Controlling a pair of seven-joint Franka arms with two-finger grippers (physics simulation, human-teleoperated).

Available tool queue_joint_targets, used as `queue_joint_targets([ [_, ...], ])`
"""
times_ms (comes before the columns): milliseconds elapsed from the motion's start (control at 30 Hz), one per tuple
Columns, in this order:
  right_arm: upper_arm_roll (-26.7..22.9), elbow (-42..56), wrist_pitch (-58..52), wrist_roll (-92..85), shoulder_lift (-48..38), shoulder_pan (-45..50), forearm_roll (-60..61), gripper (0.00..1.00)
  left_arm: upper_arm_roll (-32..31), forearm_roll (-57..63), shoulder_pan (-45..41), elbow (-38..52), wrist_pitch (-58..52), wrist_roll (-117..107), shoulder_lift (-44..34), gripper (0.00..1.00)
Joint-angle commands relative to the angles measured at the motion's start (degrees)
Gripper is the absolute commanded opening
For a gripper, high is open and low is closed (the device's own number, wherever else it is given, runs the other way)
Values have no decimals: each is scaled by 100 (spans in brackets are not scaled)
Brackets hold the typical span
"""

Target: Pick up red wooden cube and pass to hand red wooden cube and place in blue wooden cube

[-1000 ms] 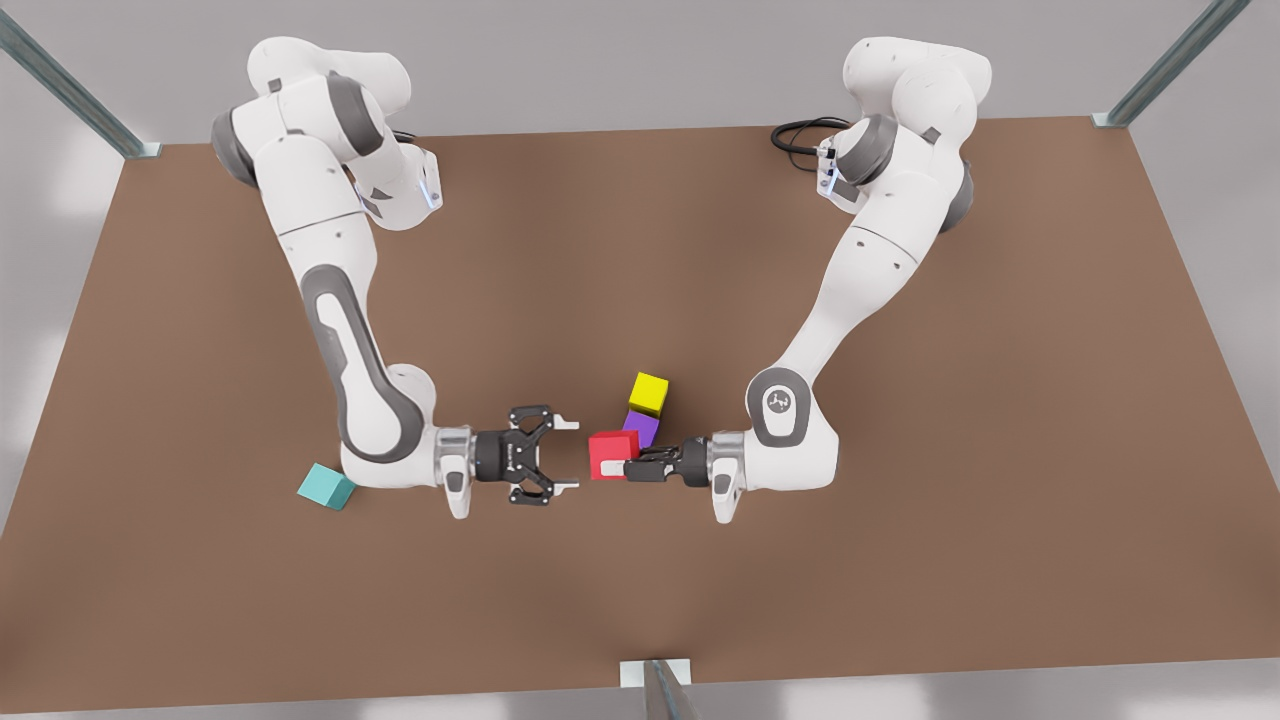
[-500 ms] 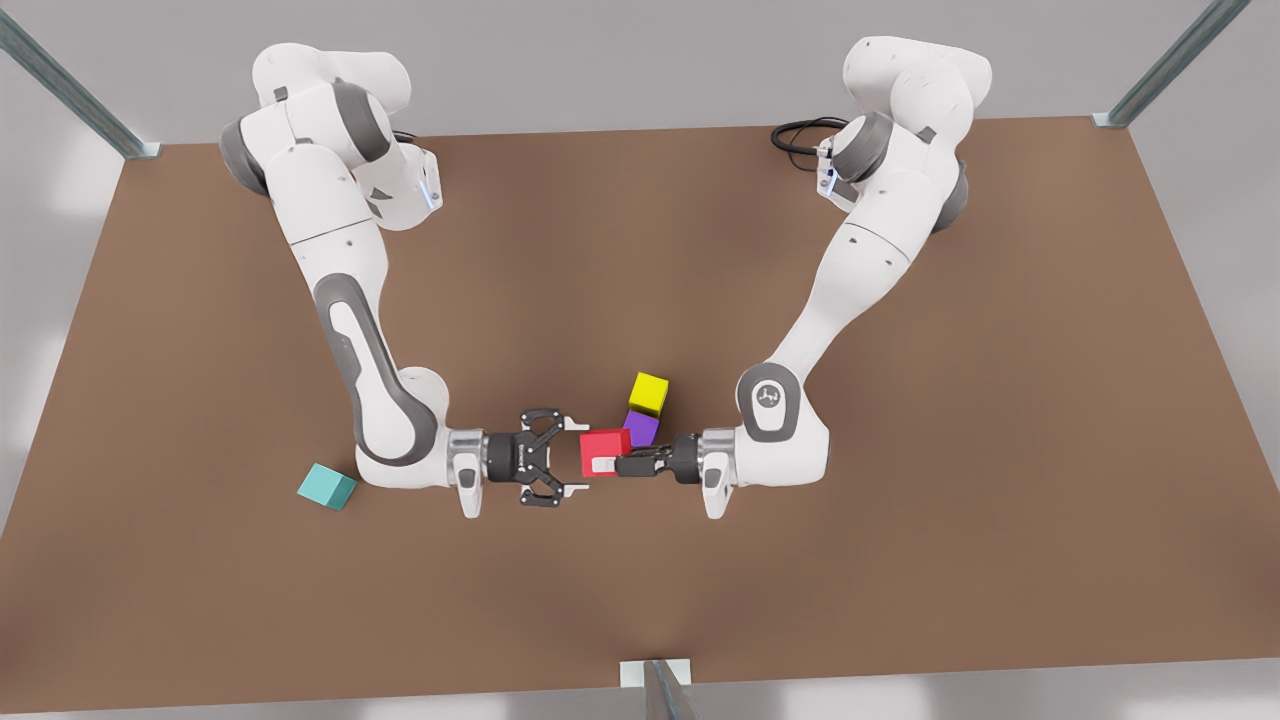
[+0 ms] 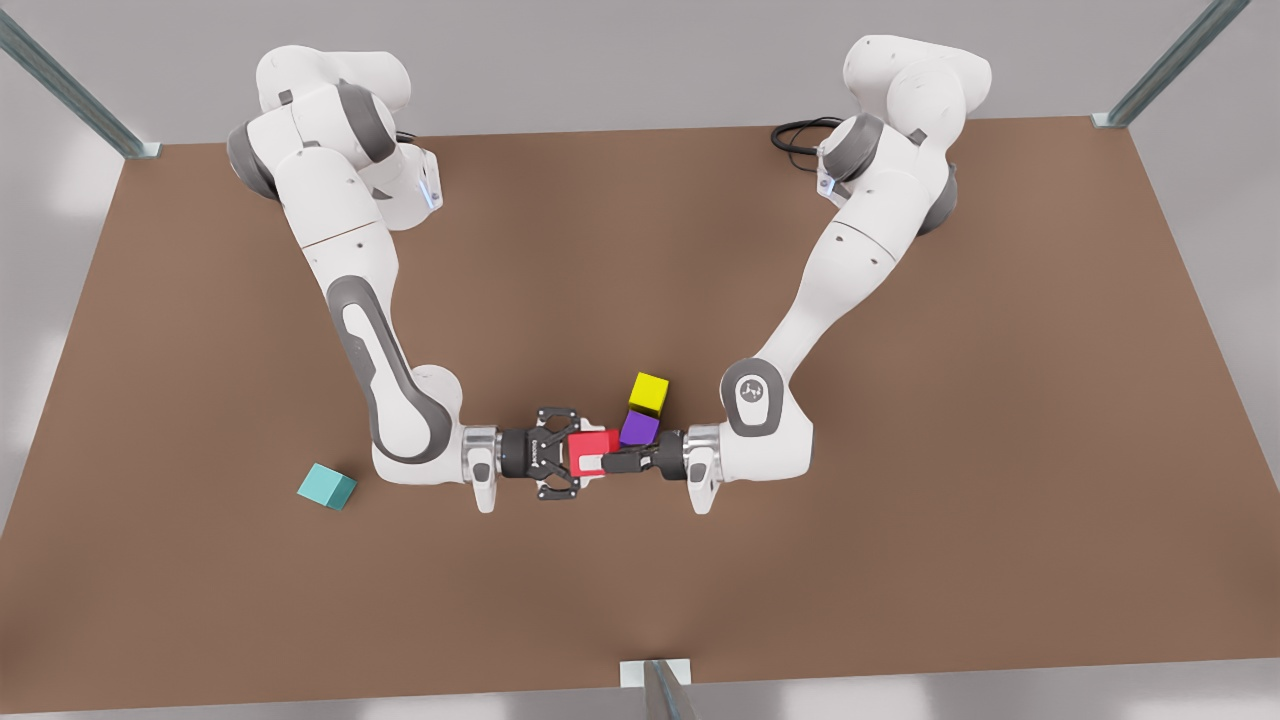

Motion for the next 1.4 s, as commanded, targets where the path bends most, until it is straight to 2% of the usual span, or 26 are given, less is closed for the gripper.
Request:
queue_joint_targets([
  [0, 0, 3, 7, -396, -6, -2, 6, 53, -4, -10, -2, 3, 29, 125, -11, 75],
  [67, 0, 29, 7, -388, -6, -2, 14, 53, -4, -10, -2, 3, 29, 108, -19, 76],
  [133, 0, 55, 7, -379, -6, -19, 15, 53, -4, -10, -2, 3, 29, 99, -19, 80],
  [167, 0, 55, 7, -370, -6, -28, 15, 53, -4, -10, -2, 3, 29, 108, -19, 100],
  [467, 0, 55, -19, -370, -15, -89, -47, 55, -13, 25, 227, -50, -94, 55, -98, 100],
  [600, -52, 64, -72, -326, -59, -309, -240, 55, -22, 500, 929, -68, -1350, -165, -151, 100],
  [633, -53, 161, -116, -247, -68, -519, -766, 55, -22, 614, 1088, -59, -1631, -165, -160, 100],
  [667, -61, 152, -230, -28, -138, -686, -1468, 55, -13, 999, 1324, -68, -1947, -243, -238, 100],
  [733, -88, 108, -292, 772, -446, -1100, -3244, 56, -57, 4998, 1861, -50, -4144, -1368, -1179, 100],
  [800, -263, 82, -696, 1791, -806, -1311, -4634, 56, -65, 7345, 2143, -33, -5314, -2159, -1900, 100],
  [833, -430, 82, -740, 2055, -894, -1311, -5135, 56, -74, 7970, 2248, -24, -5622, -2309, -2154, 100],
  [900, -861, 152, -722, 2855, -1114, -1302, -6646, 56, -277, 7962, 2854, -6, -6325, -2274, -2752, 100],
  [933, -1001, 240, -608, 3049, -1114, -1302, -7393, 56, 836, 7796, 2339, -1513, -5502, -1609, -3936, 100],
  [967, -1160, 328, -283, 3260, -1044, -1294, -7676, 56, 2123, 7118, 1519, -3232, -4453, -446, -5099, 100],
  [1000, -1248, 372, -38, 3321, -974, -1285, -7781, 56, 2114, 7118, 1501, -2943, -4646, -464, -4908, 100],
  [1133, -1687, 1128, 850, 3234, -385, -1294, -8344, 56, 1956, 7092, 1431, -2889, -4725, -455, -4634, 100],
  [1200, -1722, 1128, 1413, 3234, -270, -1302, -8563, 56, 1956, 7092, 1440, -2880, -5033, -437, -4546, 100],
  [1300, -1766, 1066, 1475, 3242, -235, -1294, -8871, 56, 1956, 7101, 1448, -2872, -5007, -437, -4537, 100],
  [1367, -1740, 592, 1466, 3339, -270, -1171, -8845, 56, 1956, 7092, 1448, -2880, -4981, -428, -4511, 100],
])
